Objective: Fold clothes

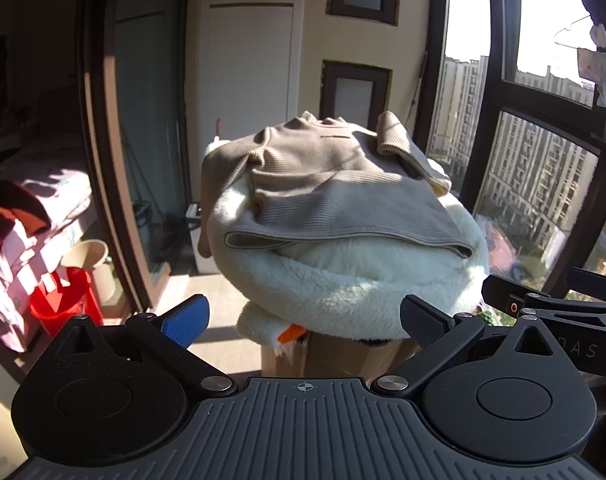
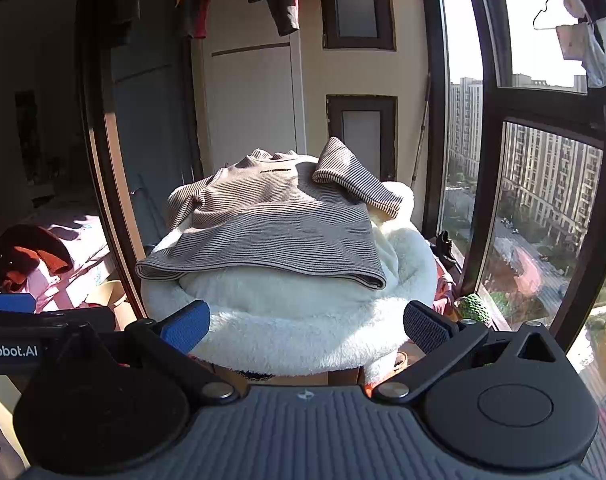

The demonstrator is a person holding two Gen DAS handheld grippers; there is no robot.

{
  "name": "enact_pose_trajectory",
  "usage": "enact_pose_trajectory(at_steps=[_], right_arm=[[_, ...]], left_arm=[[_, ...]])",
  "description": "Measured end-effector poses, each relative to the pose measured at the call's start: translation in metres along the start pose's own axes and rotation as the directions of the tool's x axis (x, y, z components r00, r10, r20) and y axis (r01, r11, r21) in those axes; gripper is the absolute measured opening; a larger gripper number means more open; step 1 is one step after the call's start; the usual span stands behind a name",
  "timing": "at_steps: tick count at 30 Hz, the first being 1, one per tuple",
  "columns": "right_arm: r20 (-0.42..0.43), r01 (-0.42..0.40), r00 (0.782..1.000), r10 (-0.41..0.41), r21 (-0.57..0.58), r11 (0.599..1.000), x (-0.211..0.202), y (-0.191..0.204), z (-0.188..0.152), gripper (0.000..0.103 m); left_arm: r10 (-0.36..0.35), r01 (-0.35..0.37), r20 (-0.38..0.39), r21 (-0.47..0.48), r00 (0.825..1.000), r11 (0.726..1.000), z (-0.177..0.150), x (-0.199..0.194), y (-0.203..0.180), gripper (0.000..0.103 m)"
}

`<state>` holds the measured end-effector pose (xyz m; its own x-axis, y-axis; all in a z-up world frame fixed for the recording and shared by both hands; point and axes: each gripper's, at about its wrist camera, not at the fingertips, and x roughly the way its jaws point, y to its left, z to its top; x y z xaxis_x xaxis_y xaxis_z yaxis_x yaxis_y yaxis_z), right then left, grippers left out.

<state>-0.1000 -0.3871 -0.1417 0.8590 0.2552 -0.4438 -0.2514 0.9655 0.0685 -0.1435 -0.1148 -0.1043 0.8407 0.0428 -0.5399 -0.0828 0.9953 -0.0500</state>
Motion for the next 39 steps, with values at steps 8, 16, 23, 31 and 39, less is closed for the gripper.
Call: enact_pose_trajectory(at_steps=[8, 16, 23, 31, 39], right_arm=[[-0.002, -0.007, 1.000, 0.007, -0.003, 1.000, 0.002, 0.004, 0.001, 0.103], [-0.011, -0.005, 1.000, 0.005, -0.005, 1.000, 0.006, 0.001, 0.000, 0.103], [-0.004, 0.007, 1.000, -0.008, -0.005, 1.000, 0.005, -0.001, -0.001, 0.103], [0.015, -0.006, 1.000, 0.006, 0.004, 1.000, 0.000, -0.007, 0.001, 0.103], [0.008, -0.013, 1.000, 0.013, 0.000, 1.000, 0.002, -0.007, -0.001, 0.103]], left_arm=[[0.009, -0.009, -0.003, -0.004, 1.000, 1.000, 0.001, 0.002, 0.000, 0.103], [0.008, -0.008, -0.011, -0.004, 1.000, 1.000, 0.000, 0.006, -0.003, 0.103], [0.004, -0.004, -0.011, 0.005, 1.000, 1.000, 0.002, 0.008, -0.007, 0.103], [0.023, -0.023, -0.016, 0.012, 1.000, 1.000, 0.003, 0.012, -0.009, 0.103], [0.033, -0.033, -0.011, 0.016, 0.999, 0.999, 0.003, 0.010, -0.008, 0.103]])
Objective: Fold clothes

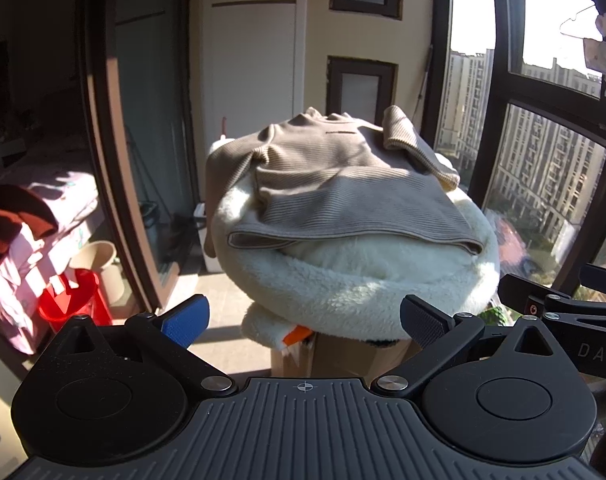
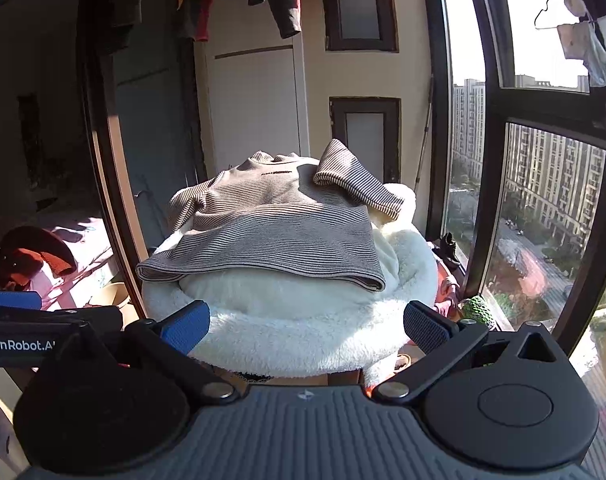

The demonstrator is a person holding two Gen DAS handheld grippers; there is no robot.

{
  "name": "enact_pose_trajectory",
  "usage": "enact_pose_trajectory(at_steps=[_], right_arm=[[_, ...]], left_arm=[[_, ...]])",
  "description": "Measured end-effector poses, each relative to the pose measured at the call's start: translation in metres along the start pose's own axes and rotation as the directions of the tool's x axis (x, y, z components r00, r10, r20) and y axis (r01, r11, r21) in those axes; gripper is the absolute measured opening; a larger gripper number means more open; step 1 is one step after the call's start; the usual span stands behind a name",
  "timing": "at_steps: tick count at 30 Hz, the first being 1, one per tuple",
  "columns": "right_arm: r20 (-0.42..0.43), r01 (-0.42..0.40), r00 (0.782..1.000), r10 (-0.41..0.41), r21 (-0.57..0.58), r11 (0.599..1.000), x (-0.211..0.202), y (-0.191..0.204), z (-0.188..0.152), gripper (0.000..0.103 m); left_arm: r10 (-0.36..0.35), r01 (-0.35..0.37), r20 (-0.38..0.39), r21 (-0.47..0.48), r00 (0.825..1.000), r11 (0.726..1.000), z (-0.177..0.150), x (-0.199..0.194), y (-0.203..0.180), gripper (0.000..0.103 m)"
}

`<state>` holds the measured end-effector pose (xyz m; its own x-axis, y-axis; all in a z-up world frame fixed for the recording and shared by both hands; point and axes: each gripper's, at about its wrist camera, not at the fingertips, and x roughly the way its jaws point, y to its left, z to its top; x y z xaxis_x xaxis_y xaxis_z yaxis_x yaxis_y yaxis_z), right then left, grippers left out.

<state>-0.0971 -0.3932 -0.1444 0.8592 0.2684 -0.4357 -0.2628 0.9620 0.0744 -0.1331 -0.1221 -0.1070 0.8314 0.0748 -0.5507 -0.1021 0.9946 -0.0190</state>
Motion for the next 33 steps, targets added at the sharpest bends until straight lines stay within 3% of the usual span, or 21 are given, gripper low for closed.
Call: enact_pose_trajectory(at_steps=[26, 33], right_arm=[[-0.027, -0.005, 1.000, 0.005, -0.015, 1.000, 0.023, 0.007, 0.008, 0.103], [-0.036, -0.013, 0.999, 0.012, -0.013, 1.000, 0.040, 0.009, 0.016, 0.103]], left_arm=[[0.012, -0.012, -0.024, -0.005, 1.000, 1.000, 0.012, 0.023, 0.011, 0.103], [-0.027, 0.026, -0.016, -0.036, 1.000, 0.999, 0.021, 0.042, 0.021, 0.103]])
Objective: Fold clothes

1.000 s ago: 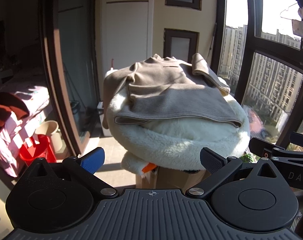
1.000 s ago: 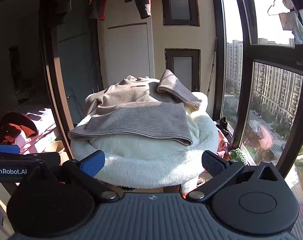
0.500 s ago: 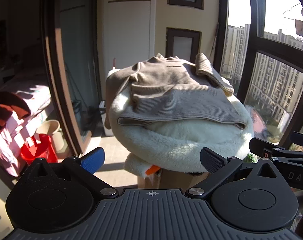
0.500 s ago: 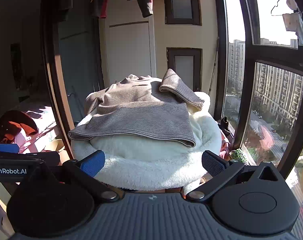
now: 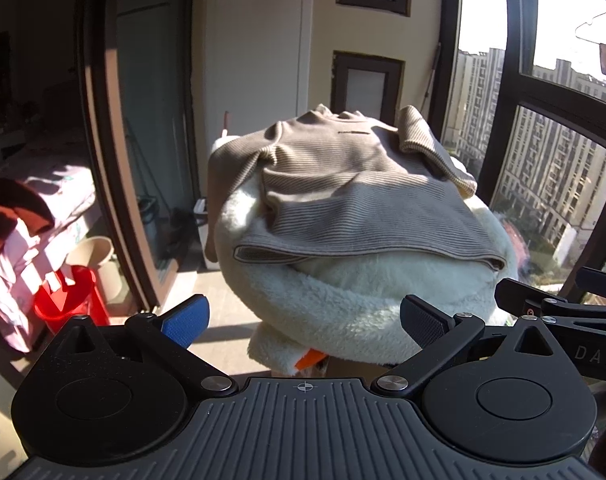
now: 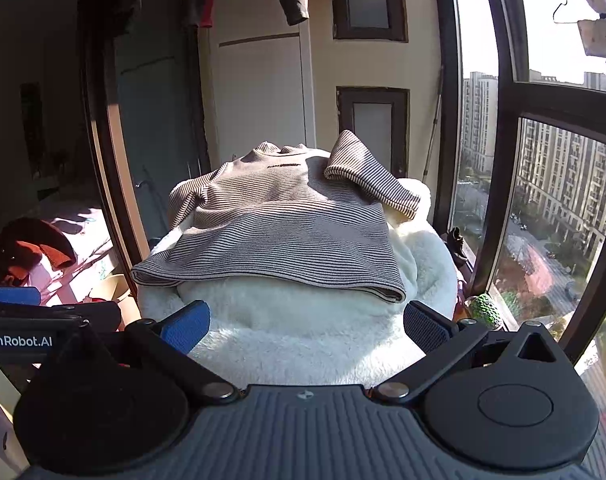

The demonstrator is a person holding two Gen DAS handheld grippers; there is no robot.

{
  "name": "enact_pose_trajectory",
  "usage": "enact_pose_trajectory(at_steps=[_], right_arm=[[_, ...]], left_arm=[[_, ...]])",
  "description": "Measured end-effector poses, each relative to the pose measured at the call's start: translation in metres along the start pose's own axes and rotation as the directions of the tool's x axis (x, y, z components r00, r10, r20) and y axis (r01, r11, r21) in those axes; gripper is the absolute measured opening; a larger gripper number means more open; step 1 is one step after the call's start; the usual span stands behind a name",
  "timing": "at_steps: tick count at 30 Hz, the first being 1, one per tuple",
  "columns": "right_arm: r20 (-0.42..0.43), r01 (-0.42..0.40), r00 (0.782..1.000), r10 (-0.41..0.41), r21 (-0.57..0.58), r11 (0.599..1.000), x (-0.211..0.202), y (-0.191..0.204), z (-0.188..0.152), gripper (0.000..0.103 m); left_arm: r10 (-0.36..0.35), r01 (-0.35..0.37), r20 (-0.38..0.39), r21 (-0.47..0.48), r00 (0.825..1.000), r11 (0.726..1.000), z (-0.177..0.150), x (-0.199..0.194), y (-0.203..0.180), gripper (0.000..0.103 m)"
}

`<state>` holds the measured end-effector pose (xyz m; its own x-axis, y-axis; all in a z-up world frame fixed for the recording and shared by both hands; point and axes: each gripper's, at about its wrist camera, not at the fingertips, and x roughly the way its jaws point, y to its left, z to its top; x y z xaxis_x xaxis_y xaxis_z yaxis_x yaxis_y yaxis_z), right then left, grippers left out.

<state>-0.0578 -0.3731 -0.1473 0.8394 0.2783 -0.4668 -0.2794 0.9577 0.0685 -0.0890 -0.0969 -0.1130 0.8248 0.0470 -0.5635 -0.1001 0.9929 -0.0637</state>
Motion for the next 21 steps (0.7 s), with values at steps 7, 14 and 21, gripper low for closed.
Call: enact_pose_trajectory(at_steps=[7, 14, 21], right_arm=[[-0.030, -0.007, 1.000, 0.007, 0.013, 1.000, 0.038, 0.003, 0.009, 0.103], [0.044, -0.087, 0.996, 0.080, 0.189, 0.978, 0.096, -0.012, 0.019, 0.103], [-0.034, -0.088, 0.994, 0.108, 0.372, 0.924, 0.168, -0.028, 0.037, 0.103]], left_arm=[[-0.077, 0.074, -0.047, -0.072, 0.996, 0.995, 0.015, 0.051, 0.017, 0.103], [-0.172, 0.171, -0.014, -0.056, 0.985, 0.984, 0.049, 0.120, 0.029, 0.103], [-0.342, 0.344, 0.035, -0.073, 0.939, 0.936, 0.093, 0.182, 0.039, 0.103]])
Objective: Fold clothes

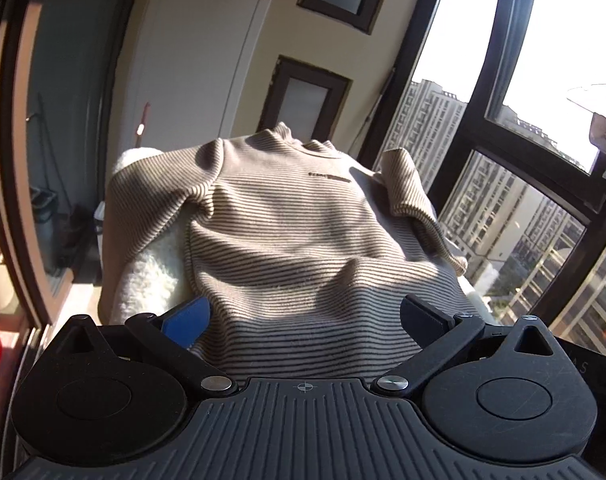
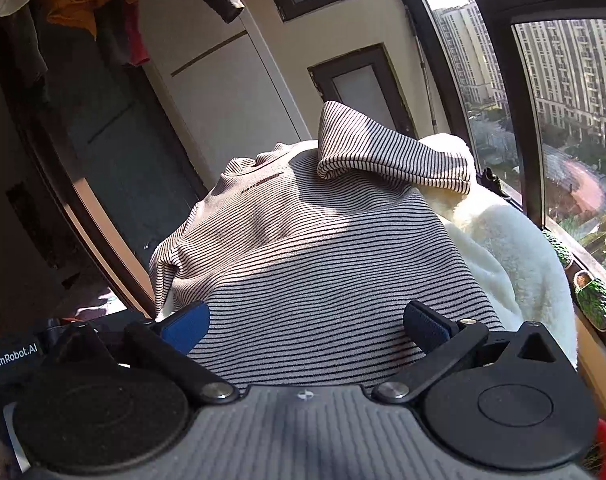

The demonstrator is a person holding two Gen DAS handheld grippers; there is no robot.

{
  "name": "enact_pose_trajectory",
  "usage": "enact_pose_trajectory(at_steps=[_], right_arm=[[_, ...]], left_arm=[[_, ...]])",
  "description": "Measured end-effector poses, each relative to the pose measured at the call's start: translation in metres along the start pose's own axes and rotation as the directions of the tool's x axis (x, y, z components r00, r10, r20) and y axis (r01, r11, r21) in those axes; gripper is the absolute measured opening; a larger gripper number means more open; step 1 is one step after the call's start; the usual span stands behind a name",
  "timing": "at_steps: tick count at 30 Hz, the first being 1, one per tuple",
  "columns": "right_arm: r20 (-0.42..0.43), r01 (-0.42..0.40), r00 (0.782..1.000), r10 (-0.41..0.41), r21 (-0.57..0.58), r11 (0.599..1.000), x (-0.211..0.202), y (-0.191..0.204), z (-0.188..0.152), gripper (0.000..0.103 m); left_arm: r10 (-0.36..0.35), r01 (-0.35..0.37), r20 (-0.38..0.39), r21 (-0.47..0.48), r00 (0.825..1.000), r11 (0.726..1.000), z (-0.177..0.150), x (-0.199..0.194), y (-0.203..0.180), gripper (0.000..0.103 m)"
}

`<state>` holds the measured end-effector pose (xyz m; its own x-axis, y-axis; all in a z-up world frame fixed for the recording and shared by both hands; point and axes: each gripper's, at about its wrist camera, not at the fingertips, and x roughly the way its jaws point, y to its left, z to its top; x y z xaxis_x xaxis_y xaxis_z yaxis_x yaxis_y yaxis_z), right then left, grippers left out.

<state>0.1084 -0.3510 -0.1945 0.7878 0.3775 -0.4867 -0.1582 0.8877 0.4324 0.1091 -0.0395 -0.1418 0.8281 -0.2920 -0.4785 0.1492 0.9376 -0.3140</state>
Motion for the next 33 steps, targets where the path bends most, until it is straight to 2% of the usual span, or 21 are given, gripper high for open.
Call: enact_pose_trajectory(at_steps=[4, 9, 11, 14, 17, 20, 23, 26, 27, 30, 32, 33], right_arm=[[-0.051, 0.054, 0.997, -0.053, 0.002, 0.999, 0.020, -0.002, -0.005, 0.103], [-0.050, 0.110, 0.992, -0.113, -0.070, 0.991, 0.029, 0.009, -0.018, 0.103], [-0.069, 0.117, 0.990, -0.123, -0.086, 0.989, 0.031, 0.011, -0.016, 0.103], [-0.110, 0.073, 0.990, -0.083, -0.092, 0.993, 0.025, 0.003, -0.003, 0.103], [-0.061, 0.050, 0.997, -0.054, -0.061, 0.997, 0.008, -0.015, 0.016, 0.103], [0.032, 0.039, 0.999, -0.040, 0.013, 0.999, 0.002, -0.047, 0.048, 0.103], [0.071, -0.018, 0.997, 0.009, 0.119, 0.993, 0.021, -0.087, 0.079, 0.103], [0.063, -0.073, 0.996, 0.059, 0.248, 0.966, 0.057, -0.125, 0.094, 0.097], [0.063, -0.081, 0.996, 0.065, 0.292, 0.953, 0.069, -0.138, 0.098, 0.088], [0.045, -0.055, 0.998, 0.041, 0.395, 0.917, 0.100, -0.171, 0.108, 0.084], [0.027, -0.043, 0.999, 0.034, 0.434, 0.900, 0.119, -0.185, 0.113, 0.084], [0.013, -0.037, 0.999, 0.035, 0.434, 0.900, 0.127, -0.187, 0.113, 0.079]], left_arm=[[-0.108, 0.108, -0.044, -0.001, 0.993, 0.994, 0.010, 0.035, 0.002, 0.103], [-0.211, 0.207, -0.168, -0.041, 0.963, 0.977, 0.004, 0.080, -0.002, 0.103], [-0.186, 0.186, -0.159, -0.012, 0.970, 0.982, -0.003, 0.087, -0.005, 0.103], [-0.153, 0.160, -0.144, 0.036, 0.978, 0.987, -0.011, 0.089, -0.015, 0.103], [-0.138, 0.141, -0.136, 0.013, 0.981, 0.990, -0.013, 0.088, -0.015, 0.103], [-0.142, 0.126, -0.143, -0.118, 0.979, 0.985, -0.011, 0.085, -0.004, 0.103], [-0.140, 0.099, -0.157, -0.246, 0.978, 0.964, -0.006, 0.084, 0.002, 0.103], [-0.111, 0.057, -0.155, -0.318, 0.982, 0.946, -0.002, 0.085, 0.002, 0.103], [-0.097, 0.039, -0.156, -0.337, 0.983, 0.941, -0.001, 0.086, 0.002, 0.103], [-0.062, -0.012, -0.173, -0.394, 0.983, 0.919, 0.007, 0.086, 0.000, 0.103], [-0.084, -0.002, -0.191, -0.409, 0.978, 0.913, 0.017, 0.085, -0.002, 0.103], [-0.111, 0.026, -0.188, -0.404, 0.976, 0.914, 0.023, 0.083, -0.005, 0.103]])
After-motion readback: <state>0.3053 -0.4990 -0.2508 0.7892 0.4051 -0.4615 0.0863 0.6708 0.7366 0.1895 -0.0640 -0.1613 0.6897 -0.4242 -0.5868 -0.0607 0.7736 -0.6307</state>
